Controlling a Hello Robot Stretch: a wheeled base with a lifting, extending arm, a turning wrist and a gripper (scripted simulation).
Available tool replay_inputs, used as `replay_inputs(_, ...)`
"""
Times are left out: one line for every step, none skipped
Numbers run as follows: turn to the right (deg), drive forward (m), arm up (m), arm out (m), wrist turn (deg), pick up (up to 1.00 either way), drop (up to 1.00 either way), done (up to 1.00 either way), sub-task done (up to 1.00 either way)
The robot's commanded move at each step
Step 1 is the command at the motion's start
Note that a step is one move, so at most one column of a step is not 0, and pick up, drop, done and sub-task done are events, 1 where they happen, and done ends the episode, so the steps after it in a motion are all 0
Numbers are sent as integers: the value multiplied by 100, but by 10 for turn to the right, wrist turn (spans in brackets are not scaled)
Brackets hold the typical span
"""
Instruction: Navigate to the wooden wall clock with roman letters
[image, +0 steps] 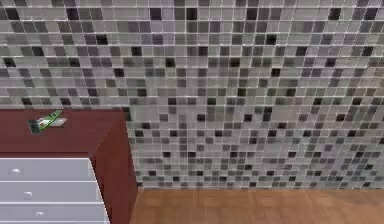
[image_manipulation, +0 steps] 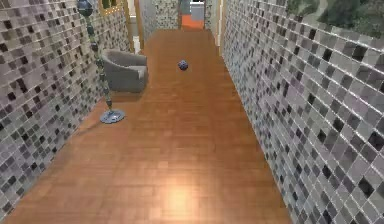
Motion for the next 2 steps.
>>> replay_inputs(450,0,0,0,0,0,0,0,0)
replay_inputs(450,0,0,0,0,0,0,0,0)
